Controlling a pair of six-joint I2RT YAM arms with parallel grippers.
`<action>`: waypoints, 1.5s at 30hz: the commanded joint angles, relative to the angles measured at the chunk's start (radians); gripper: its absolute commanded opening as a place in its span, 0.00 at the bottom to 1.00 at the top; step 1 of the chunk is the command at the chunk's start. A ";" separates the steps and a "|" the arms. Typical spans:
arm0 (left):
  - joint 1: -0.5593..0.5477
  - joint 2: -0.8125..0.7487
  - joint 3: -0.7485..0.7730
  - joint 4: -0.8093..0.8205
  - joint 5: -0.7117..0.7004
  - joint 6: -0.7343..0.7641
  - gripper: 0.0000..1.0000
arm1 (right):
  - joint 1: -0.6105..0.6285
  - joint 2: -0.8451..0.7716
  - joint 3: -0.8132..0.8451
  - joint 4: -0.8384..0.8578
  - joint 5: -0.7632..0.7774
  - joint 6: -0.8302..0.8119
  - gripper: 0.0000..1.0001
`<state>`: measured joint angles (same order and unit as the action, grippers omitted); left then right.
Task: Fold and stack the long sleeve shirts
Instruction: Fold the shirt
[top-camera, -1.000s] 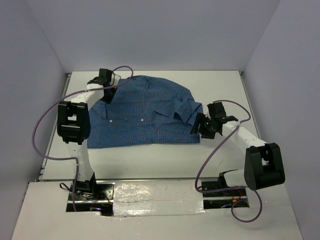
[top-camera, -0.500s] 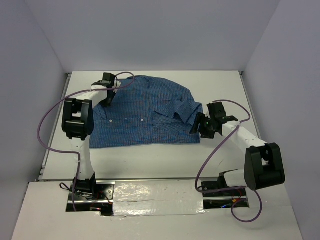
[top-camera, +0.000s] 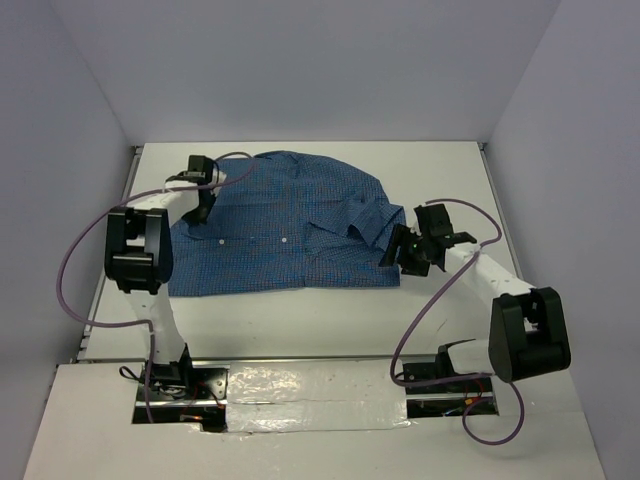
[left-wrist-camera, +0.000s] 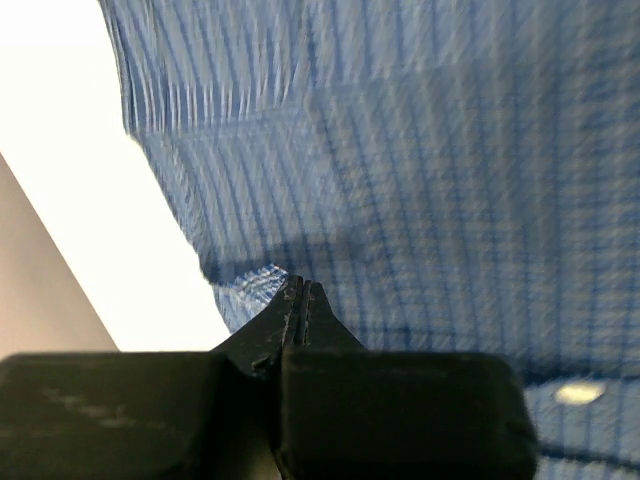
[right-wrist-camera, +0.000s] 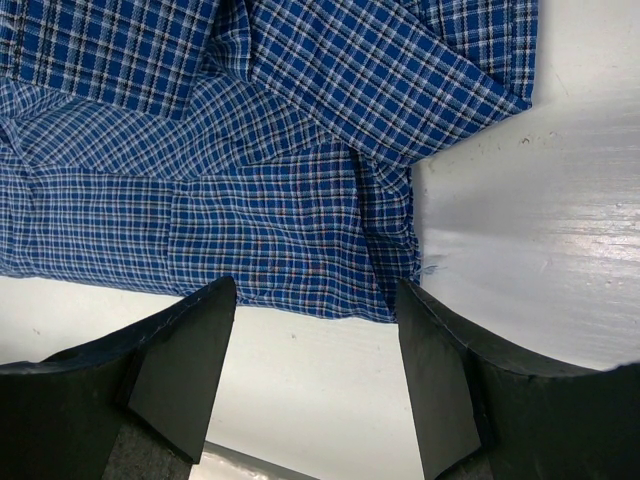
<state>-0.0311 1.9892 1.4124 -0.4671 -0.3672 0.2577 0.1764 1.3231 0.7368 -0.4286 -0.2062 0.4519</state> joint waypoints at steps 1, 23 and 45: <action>0.028 -0.091 -0.059 -0.039 0.020 -0.003 0.00 | 0.006 -0.045 -0.013 0.033 0.001 -0.004 0.72; 0.005 -0.207 0.274 -0.260 0.330 0.044 0.30 | -0.101 0.031 0.336 0.063 -0.148 -0.203 0.47; -0.138 -0.187 0.217 -0.298 0.435 -0.012 0.32 | -0.005 0.771 0.911 -0.052 -0.314 -0.381 0.87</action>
<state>-0.1551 1.8355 1.5864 -0.7517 0.0502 0.2340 0.1509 2.1044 1.6341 -0.4690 -0.5194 0.0875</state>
